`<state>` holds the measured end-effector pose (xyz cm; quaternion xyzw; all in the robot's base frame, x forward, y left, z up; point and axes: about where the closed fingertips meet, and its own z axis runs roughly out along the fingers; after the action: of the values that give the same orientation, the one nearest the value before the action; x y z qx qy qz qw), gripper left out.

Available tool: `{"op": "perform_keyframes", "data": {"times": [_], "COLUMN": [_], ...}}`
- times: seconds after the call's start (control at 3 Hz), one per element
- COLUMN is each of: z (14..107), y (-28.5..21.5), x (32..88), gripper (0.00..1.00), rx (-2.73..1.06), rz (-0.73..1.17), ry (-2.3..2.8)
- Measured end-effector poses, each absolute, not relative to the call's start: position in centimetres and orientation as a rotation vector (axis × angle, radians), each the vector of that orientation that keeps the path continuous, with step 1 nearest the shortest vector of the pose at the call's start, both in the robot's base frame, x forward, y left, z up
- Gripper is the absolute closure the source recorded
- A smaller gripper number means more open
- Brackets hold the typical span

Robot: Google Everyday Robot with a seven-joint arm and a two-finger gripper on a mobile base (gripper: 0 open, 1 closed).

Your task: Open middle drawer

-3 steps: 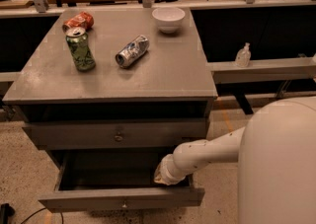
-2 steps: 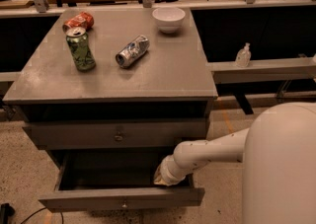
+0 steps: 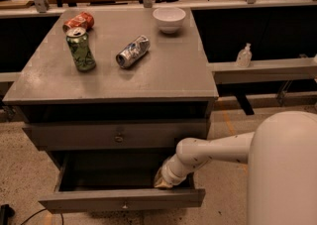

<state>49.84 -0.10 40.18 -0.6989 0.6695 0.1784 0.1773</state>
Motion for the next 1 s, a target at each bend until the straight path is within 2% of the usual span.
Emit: {"op": "perform_keyframes", "data": {"times": [0.67,1.0], "z": [39.7,40.5], "y": [-0.2,-0.3], "x": [47.9,44.7], "gripper": [1.0,1.0], "rx": [-2.016,-2.026], "rz": [0.626,0.72], "ry": [1.911,1.941]}}
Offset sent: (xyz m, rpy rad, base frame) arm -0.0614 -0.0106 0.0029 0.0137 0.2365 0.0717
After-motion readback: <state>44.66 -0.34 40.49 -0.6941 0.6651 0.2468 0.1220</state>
